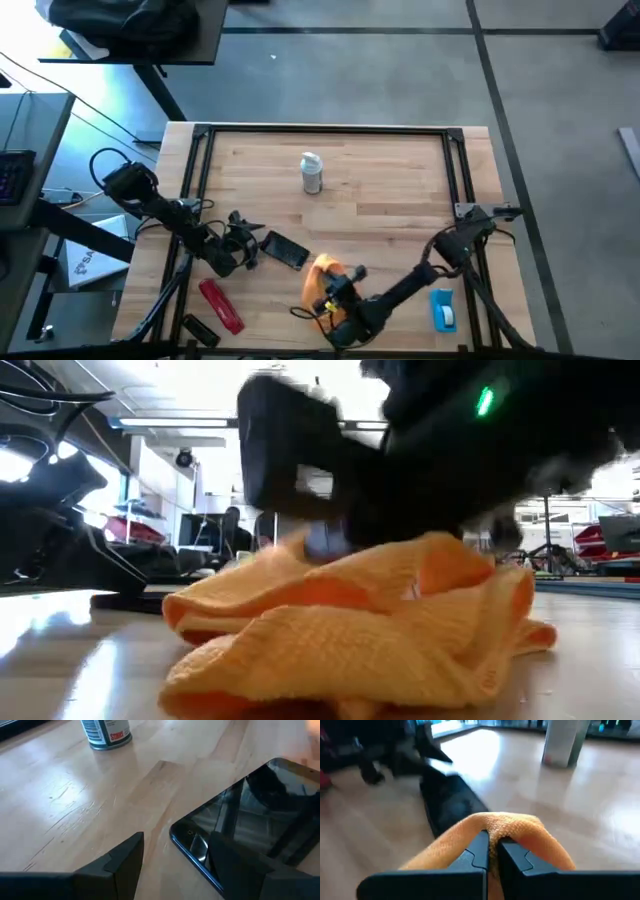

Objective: Apply microfiber cloth
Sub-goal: Wipe the front and back of the cellphone with the yellow microfiber cloth

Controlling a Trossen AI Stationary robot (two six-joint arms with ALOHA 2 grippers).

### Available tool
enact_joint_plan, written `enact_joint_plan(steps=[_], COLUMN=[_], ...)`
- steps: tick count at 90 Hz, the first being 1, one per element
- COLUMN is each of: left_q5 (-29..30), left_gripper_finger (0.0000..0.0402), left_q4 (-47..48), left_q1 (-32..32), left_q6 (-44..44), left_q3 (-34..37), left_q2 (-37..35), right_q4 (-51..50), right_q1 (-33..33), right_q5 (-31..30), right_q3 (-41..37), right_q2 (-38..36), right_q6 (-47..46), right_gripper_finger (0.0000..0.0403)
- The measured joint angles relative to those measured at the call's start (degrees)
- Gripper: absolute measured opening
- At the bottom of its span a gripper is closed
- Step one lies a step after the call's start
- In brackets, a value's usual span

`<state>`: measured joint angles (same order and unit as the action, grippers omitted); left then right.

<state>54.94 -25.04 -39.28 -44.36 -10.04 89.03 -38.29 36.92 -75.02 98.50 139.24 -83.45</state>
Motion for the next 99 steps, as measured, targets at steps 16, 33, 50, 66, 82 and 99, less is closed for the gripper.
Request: enact_joint_plan(steps=[16,33,50,66,82,99], left_q5=[-0.31,-0.31,-0.22,0.13,-0.12,-1.46], left_gripper_finger=[0.0204,0.0204,0.0204,0.0204,0.0204,0.0204], left_q4=[-0.46,-0.46,-0.22,-0.11,-0.11,-0.28], left_q1=[1.14,1.46,1.46,1.7,2.69,3.34], left_q6=[0.01,0.46,0.55,-0.17,-0.52,-0.55], left_q3=[-0.02,-0.02,-0.06,-0.07,-0.07,-0.13], left_q2=[0.04,0.02,0.0,0.02,0.02,0.0], right_q4=[13.96,42.13,57.75,51.76,43.74,33.59], right_q1=[-6.52,-14.65,-20.02,-19.82,-14.21,-8.29], right_q5=[-1.35,6.47,16.96,16.05,10.51,9.61], right_q3=[0.0,-0.04,-0.02,0.0,0.13,0.22], right_q2=[0.56,3.41,6.66,6.93,6.89,6.53], right_q6=[14.27,43.1,55.46,53.4,49.41,37.89], right_gripper_finger=[0.0,0.0,0.0,0.0,0.0,0.0])
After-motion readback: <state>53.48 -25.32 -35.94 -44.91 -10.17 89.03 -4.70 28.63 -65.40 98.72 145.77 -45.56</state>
